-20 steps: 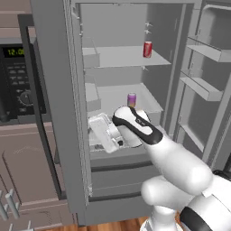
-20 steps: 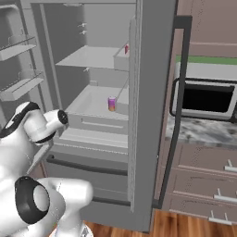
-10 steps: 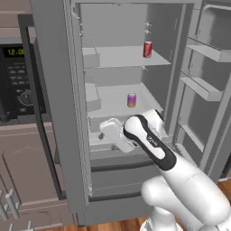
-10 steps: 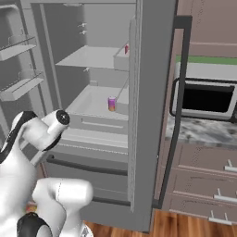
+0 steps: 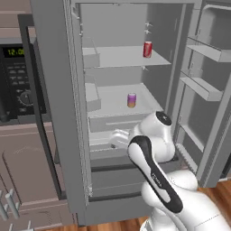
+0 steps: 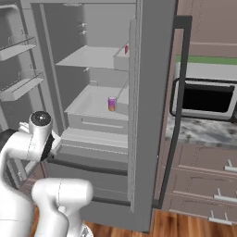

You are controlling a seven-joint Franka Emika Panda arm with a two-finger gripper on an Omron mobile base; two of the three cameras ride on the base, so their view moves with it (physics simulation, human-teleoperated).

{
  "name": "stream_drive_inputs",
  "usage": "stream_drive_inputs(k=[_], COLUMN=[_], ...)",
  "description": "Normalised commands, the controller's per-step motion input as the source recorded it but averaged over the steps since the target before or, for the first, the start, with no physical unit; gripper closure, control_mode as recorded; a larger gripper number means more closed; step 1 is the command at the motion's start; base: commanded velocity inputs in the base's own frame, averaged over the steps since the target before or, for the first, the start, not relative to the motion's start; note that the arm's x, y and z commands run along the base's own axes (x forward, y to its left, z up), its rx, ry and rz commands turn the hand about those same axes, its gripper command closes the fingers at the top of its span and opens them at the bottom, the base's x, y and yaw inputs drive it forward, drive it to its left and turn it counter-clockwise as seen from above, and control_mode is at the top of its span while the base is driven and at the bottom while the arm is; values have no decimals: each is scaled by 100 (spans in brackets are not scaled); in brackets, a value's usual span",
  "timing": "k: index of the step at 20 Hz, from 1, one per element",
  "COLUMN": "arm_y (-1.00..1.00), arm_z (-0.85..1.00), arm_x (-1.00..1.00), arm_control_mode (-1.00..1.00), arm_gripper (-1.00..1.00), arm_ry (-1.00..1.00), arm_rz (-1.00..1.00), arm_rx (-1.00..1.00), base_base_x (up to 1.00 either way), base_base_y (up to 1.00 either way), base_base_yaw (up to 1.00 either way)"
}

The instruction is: Open the fridge, grab two sodas, and place both sodas inside the bowl with ice on the dining counter.

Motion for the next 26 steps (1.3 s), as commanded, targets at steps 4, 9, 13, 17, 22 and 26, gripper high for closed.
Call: stream_drive_inputs(k=[4,9,13,17,22,26], arm_y=[-64,-67,-63,-58,-41,-24], arm_z=[6,7,3,0,0,0], arm_x=[-32,-32,-39,-53,-66,-60], arm_control_mode=[-100,-100,-100,-100,-100,-100], arm_gripper=[-100,-100,-100,-100,-100,-100], arm_ry=[-6,-8,-8,-5,-3,-8], arm_rz=[-3,0,0,0,0,5], arm_rx=[-29,-25,-20,-13,-11,-1], base_base_x=[0,0,0,0,0,0], base_base_y=[0,0,0,0,0,0], base_base_yaw=[0,0,0,0,0,0])
